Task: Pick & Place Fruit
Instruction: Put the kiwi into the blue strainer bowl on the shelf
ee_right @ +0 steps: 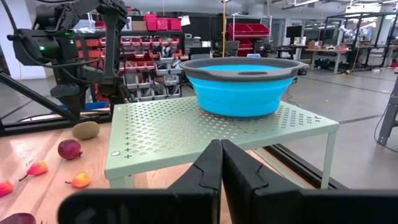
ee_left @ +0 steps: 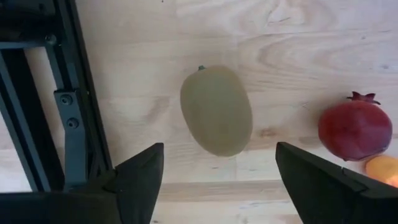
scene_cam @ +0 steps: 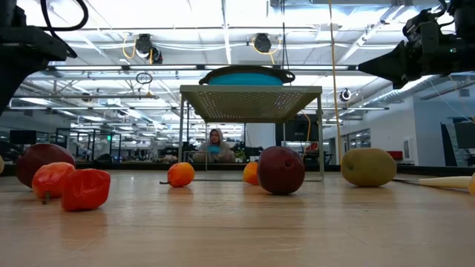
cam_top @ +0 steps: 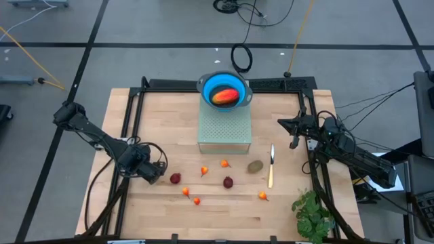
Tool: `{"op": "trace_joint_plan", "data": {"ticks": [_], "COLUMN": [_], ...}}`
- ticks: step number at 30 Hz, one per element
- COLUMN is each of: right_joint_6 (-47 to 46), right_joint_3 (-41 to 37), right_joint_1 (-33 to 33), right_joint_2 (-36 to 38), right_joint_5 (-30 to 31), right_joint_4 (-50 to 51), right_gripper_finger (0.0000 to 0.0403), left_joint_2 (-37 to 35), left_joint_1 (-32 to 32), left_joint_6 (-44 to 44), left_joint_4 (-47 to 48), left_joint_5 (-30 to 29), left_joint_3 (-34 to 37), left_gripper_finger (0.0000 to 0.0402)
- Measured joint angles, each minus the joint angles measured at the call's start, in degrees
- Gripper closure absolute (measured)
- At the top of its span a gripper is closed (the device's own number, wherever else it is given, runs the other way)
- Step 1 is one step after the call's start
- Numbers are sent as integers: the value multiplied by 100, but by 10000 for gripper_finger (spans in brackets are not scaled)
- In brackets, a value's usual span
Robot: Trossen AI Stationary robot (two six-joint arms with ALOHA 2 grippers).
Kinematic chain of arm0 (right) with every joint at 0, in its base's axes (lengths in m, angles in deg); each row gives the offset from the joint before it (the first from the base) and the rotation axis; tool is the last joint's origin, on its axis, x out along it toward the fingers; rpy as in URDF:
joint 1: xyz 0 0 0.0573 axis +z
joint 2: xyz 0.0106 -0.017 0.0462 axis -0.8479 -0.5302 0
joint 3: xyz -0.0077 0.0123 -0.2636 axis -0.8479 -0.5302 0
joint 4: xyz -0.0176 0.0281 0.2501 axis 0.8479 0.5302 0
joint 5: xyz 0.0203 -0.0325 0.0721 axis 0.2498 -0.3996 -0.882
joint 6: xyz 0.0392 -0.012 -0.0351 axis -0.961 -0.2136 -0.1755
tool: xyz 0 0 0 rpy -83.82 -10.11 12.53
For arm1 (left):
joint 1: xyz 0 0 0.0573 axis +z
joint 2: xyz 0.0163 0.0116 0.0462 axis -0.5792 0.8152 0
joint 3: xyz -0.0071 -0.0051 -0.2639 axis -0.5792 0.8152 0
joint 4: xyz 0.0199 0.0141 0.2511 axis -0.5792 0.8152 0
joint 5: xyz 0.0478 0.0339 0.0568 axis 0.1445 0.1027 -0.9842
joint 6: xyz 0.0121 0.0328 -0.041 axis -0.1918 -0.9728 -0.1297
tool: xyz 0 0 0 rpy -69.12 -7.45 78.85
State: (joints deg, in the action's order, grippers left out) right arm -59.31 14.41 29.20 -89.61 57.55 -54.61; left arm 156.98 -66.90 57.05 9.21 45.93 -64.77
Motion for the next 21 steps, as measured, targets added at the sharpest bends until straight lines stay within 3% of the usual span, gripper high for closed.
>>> {"op": "trace_joint_plan", "data": {"ticks": [4, 13, 21], "right_joint_6": [1, 0, 47], "right_joint_3": [0, 0, 0], "right_joint_1": [1, 1, 1], "right_joint_2": [0, 0, 1], "right_joint_5": [0, 13, 22], "right_joint_4": [0, -53, -330], "right_gripper_finger": [403, 403, 403], "left_joint_2": [0, 4, 2], "left_joint_1": [0, 0, 0], "left_joint_6": [29, 466, 455], "left_joint_4": [-87, -1203, -1634], "left_joint_5": [-29, 88, -189], "left_joint_3": [48, 877, 1211], "left_gripper_finger": [101, 106, 103]}}
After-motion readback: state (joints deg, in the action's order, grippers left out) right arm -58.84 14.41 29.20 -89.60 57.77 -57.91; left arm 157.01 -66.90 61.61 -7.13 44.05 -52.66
